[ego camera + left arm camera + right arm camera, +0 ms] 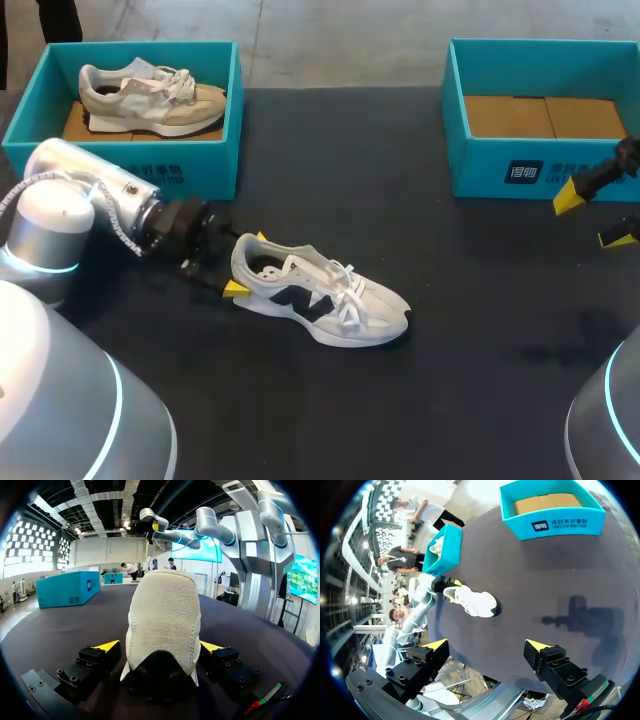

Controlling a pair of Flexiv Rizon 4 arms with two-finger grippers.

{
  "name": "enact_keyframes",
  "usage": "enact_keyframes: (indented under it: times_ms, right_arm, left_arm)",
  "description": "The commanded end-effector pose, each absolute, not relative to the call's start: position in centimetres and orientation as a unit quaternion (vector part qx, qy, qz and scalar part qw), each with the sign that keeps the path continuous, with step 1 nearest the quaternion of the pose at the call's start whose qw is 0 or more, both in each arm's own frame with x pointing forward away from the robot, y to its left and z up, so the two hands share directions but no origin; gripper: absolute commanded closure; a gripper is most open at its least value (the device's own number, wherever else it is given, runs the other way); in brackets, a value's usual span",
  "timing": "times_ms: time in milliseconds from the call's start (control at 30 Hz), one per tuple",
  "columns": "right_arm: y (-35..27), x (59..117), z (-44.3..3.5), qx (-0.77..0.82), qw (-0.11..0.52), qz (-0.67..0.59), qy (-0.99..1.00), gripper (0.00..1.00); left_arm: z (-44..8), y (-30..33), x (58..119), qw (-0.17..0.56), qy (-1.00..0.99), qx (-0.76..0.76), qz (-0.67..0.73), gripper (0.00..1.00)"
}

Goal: Take the shoe out of the shoebox, open the shoe tongue, remove and reinsert the insole, then place the shoe into the shoebox

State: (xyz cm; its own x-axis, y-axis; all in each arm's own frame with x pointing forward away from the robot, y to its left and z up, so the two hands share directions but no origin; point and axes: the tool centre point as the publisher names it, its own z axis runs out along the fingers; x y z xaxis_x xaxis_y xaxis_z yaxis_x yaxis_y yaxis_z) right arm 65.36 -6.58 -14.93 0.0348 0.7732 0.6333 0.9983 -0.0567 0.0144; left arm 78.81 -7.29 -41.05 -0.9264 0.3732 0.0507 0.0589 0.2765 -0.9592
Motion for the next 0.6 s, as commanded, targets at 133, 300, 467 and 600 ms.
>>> enact_keyframes:
  times_ms: [133, 300, 467, 600]
  right_arm:
    - [-6.5, 65.4, -15.0, -0.684, 0.225, -0.248, -0.648, 0.0]
    - [-6.5, 65.4, -15.0, -0.684, 0.225, -0.248, -0.648, 0.0]
    - [-6.5, 65.4, -15.0, -0.684, 0.225, -0.248, -0.648, 0.0]
    - [-6.5, 65.4, -15.0, -0.684, 0.225, -0.248, -0.648, 0.0]
  left_arm:
    - [-41.4, -7.9, 78.8, 0.136, -0.786, -0.133, 0.588, 0.0]
    - [-41.8, -8.3, 78.4, 0.143, -0.784, -0.134, 0.589, 0.0]
    - [-42.2, -8.7, 78.3, 0.147, -0.783, -0.134, 0.589, 0.0]
    - [-42.4, -8.9, 78.3, 0.147, -0.782, -0.132, 0.591, 0.0]
